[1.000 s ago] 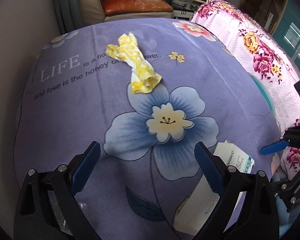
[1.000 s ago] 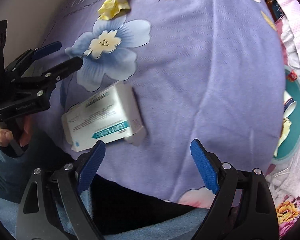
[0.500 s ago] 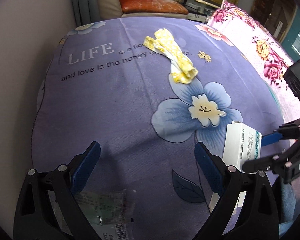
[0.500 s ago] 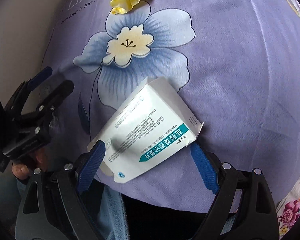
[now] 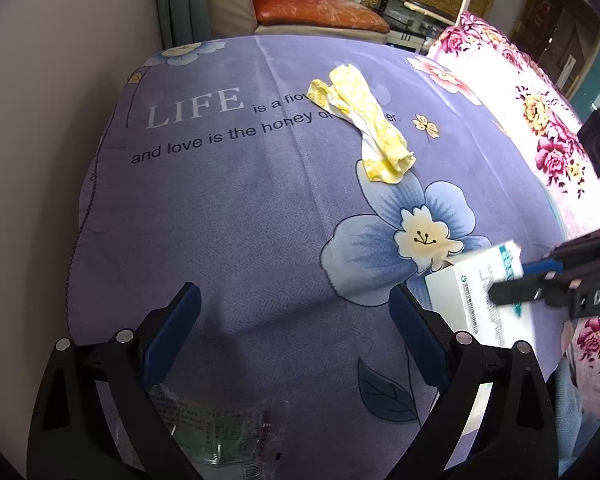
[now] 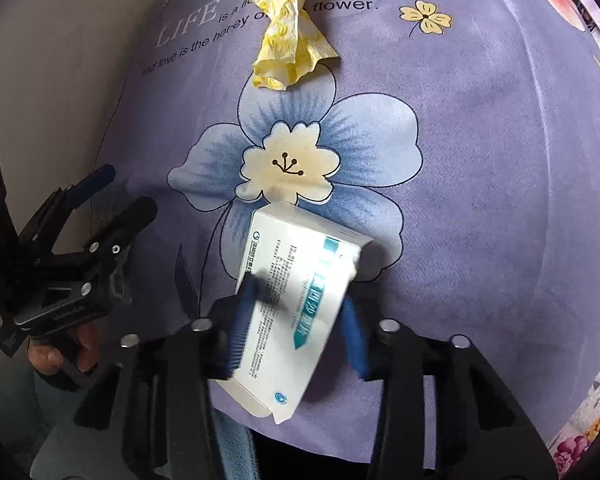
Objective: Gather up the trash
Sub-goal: 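Grasp the white medicine box with the right tool, then grasp the yellow paper napkin with the left tool while the right tool lifts the box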
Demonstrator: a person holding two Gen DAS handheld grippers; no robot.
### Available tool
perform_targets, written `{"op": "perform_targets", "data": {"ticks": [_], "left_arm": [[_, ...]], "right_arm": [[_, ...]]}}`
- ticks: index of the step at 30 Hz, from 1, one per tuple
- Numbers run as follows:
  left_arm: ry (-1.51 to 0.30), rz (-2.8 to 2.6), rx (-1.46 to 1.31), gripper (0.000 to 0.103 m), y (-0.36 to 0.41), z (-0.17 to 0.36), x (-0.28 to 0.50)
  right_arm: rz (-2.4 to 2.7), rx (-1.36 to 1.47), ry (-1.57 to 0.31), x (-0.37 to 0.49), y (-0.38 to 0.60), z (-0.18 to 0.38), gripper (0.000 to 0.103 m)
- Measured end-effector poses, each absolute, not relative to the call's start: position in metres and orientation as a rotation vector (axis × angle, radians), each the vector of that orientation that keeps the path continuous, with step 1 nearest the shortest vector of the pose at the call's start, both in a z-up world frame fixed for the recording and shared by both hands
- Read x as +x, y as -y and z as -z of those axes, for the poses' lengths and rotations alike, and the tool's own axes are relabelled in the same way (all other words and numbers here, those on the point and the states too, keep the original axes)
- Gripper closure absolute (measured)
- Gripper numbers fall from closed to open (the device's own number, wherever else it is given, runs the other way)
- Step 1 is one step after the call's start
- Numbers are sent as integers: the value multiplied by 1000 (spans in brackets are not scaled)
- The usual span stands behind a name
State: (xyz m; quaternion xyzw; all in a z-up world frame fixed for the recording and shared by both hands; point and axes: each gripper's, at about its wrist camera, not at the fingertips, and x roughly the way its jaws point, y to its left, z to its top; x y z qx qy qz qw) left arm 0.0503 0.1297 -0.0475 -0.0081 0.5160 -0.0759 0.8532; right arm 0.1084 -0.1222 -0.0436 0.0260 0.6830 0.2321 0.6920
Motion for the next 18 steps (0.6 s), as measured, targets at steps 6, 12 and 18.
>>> {"op": "perform_targets", "data": {"ticks": [6, 12, 18], "left_arm": [[-1093, 182, -23, 8, -111, 48, 64], [-1102, 212, -33, 8, -87, 48, 91], [-1099, 203, -71, 8, -64, 48, 130]], "right_arm": [[-424, 25, -1437, 131, 160, 18, 88], [-319, -45, -1329, 133, 178, 3, 89], [-324, -105, -1304, 158, 185, 1, 88]]}}
